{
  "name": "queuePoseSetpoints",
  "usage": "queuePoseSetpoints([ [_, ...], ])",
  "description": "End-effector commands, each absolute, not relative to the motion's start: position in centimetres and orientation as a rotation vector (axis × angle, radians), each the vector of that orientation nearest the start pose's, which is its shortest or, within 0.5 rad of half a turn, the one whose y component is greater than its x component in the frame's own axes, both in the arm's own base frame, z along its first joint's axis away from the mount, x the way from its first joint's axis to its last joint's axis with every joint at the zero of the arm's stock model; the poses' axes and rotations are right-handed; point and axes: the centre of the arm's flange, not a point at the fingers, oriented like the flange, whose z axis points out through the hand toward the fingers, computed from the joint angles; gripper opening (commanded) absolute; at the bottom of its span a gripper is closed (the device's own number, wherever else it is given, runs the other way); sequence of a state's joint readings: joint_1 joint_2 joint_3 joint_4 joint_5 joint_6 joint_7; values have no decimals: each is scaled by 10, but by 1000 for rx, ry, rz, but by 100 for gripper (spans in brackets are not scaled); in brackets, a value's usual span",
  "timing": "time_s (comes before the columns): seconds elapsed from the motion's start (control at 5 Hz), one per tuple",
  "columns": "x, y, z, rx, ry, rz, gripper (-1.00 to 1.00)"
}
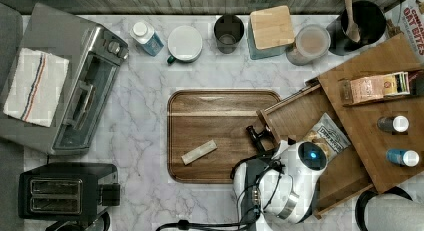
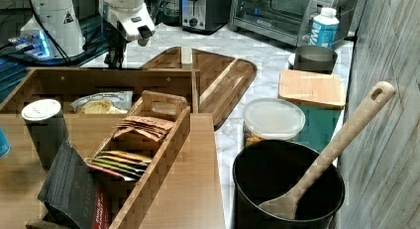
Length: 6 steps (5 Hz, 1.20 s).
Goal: Close the drawer.
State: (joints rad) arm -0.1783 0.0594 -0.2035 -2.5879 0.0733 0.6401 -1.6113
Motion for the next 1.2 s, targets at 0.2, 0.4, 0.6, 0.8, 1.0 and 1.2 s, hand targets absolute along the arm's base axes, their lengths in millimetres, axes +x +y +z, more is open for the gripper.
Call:
queuePoseSetpoints([
  [0.2, 458, -262, 349, -2947, -740, -51, -100],
  [0.4, 465, -289, 352, -3020, -839, -250, -100],
  [0.6, 473, -304, 334, -3068, -879, -316, -100],
  [0.8, 488, -317, 320, -3127, -910, -275, -100],
  [1.0, 493, -335, 339, -3221, -927, -200, -100],
  [1.2, 504, -367, 344, -3251, -1001, -275, -100],
])
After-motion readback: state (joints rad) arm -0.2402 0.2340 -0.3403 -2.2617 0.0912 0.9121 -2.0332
